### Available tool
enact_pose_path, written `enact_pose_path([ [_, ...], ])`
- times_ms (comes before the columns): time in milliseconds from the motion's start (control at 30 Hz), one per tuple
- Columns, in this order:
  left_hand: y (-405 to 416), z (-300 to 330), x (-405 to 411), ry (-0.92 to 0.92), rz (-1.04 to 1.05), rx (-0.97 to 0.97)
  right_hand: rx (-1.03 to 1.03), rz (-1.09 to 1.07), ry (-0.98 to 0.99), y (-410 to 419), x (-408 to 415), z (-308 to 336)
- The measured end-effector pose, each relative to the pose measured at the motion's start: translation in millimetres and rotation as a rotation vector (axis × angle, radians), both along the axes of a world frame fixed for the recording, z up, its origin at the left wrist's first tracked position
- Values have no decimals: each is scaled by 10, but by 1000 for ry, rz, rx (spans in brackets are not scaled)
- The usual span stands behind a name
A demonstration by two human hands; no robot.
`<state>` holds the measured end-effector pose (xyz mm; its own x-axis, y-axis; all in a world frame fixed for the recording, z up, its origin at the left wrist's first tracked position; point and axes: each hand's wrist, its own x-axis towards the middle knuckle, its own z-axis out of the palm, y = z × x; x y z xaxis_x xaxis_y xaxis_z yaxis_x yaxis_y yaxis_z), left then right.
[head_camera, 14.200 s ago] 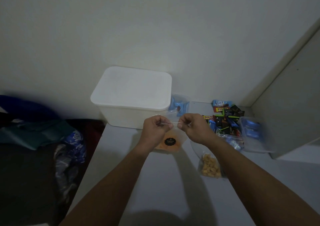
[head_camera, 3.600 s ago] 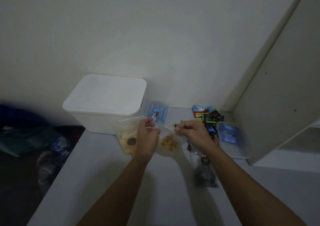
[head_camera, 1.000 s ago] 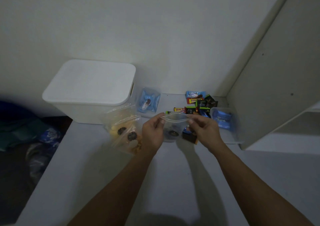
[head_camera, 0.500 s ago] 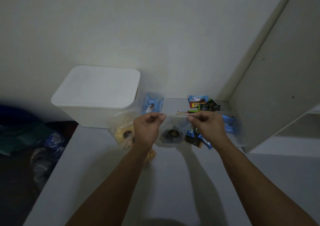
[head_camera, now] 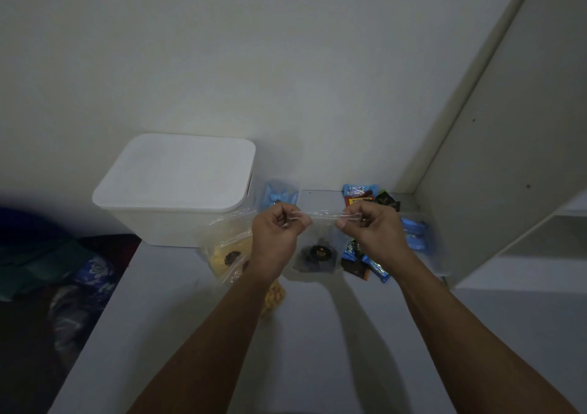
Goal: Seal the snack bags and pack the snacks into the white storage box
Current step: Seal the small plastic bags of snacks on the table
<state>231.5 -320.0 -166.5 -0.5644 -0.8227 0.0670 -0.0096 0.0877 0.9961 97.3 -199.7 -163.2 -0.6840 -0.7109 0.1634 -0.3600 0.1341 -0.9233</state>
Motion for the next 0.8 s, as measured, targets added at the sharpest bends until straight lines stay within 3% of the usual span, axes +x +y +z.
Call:
enact_pose_path([
  [167,5,41,-11,-30,-98,20,-10,16,-10,32,-18,4],
  [800,109,110,-90,-171,-144,-104,153,41,31,25,7,84],
])
